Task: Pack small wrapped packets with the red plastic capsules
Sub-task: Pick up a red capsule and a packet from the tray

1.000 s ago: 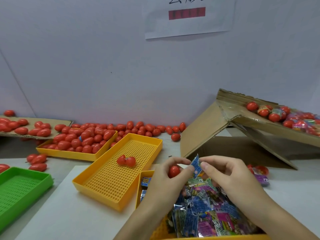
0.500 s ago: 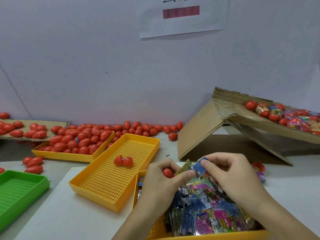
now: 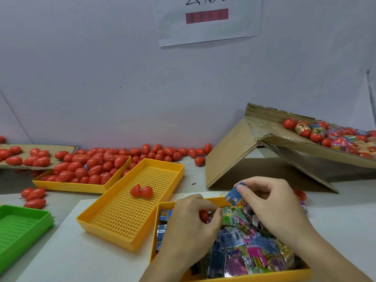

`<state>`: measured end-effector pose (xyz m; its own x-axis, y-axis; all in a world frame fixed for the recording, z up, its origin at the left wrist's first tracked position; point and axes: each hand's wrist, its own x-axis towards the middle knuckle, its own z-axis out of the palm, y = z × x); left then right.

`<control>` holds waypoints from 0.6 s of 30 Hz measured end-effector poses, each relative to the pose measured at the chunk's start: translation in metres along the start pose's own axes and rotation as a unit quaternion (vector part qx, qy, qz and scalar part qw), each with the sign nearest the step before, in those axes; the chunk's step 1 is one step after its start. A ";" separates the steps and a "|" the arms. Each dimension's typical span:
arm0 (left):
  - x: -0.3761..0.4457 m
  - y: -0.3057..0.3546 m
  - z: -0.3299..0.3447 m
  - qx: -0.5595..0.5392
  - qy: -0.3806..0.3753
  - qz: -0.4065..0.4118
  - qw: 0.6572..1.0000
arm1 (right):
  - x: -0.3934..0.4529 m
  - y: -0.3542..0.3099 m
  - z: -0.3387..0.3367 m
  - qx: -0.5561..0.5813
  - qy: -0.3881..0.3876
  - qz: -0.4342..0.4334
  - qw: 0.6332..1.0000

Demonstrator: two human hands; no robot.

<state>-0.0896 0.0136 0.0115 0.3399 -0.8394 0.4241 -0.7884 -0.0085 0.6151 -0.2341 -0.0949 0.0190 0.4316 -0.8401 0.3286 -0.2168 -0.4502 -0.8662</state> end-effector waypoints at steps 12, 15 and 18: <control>0.007 0.001 -0.006 -0.401 0.024 -0.207 0.892 | 0.001 0.002 0.001 0.087 0.003 0.040 0.995; 0.007 -0.001 -0.008 -0.373 0.056 -0.199 0.904 | 0.001 0.001 0.001 0.084 0.001 0.036 0.996; 0.008 -0.001 -0.008 -0.377 0.060 -0.181 0.906 | 0.001 0.000 0.001 0.082 -0.002 0.034 0.996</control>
<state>-0.0821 0.0118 0.0198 0.5950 -0.7905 0.1454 -0.0544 0.1409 0.9885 -0.2327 -0.0953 0.0187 0.4250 -0.8652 0.2661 -0.0996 -0.3369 -0.9363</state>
